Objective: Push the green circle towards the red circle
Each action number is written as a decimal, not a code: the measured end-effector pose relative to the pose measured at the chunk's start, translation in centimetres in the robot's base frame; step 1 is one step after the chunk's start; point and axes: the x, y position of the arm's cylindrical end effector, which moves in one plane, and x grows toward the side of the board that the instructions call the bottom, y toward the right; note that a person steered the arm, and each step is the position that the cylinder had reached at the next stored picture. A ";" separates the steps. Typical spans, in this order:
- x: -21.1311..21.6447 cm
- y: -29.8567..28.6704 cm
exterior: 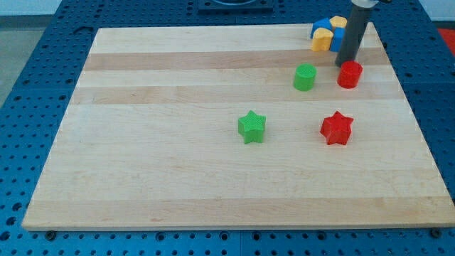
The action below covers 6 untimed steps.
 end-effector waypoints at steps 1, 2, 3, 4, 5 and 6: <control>2.3 0.0; 5.0 0.0; 3.3 0.0; -0.2 -0.1; -0.4 -2.3; -0.1 -4.7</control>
